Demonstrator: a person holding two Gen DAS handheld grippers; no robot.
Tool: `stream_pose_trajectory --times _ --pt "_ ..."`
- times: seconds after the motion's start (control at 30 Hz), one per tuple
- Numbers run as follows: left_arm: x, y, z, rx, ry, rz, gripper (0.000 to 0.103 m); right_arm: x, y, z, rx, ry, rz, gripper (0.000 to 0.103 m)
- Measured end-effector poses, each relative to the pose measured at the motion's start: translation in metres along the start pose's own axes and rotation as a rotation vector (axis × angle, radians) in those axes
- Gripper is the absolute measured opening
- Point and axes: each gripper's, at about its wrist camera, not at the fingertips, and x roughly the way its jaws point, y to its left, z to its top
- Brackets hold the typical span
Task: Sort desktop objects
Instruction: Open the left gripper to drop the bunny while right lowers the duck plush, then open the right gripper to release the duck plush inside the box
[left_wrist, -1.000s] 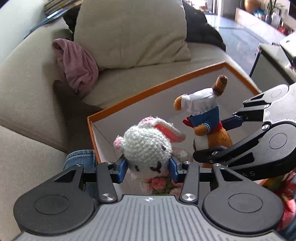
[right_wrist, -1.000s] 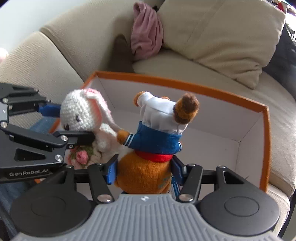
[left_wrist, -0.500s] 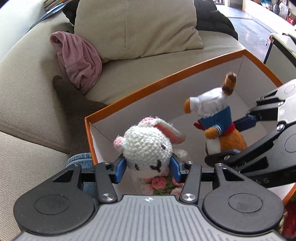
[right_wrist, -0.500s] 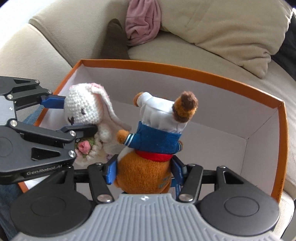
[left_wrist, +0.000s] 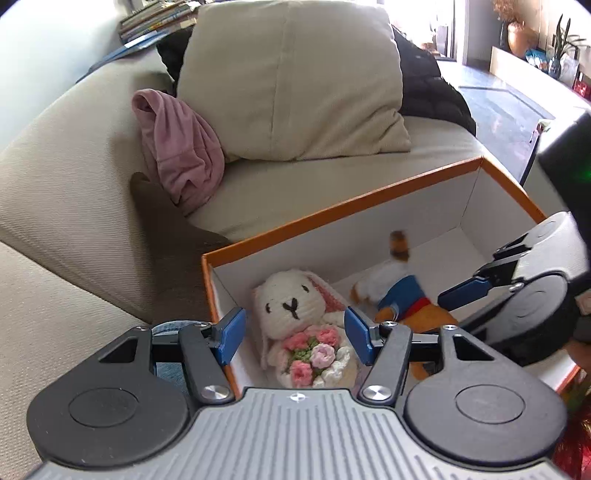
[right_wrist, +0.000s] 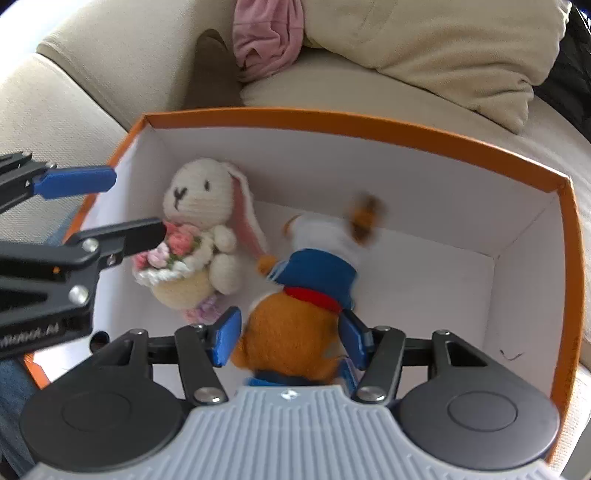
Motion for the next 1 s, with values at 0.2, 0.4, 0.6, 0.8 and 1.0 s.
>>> stream_pose_trajectory --times 0.2,0.4,0.6,0.8,1.0 --pt "-0.015 0.017 -0.006 -0.057 -0.011 -0.010 0.069 0.005 0.016 0.010 -0.001 0.016 -0.001 0.049" --pt "-0.020 0.030 -0.017 -0.088 0.013 -0.002 0.069 0.003 0.021 0.008 0.022 -0.004 0.027 0.051" --pt "-0.024 0.043 -0.029 -0.134 0.041 -0.061 0.069 -0.017 0.019 0.002 0.001 -0.033 0.041 0.057" --pt "-0.023 0.049 -0.042 -0.161 0.088 -0.150 0.069 -0.030 0.024 -0.010 -0.112 0.012 0.034 0.072" --pt "-0.019 0.047 -0.047 -0.143 0.113 -0.173 0.069 -0.014 0.033 -0.013 -0.204 0.060 0.008 0.072"
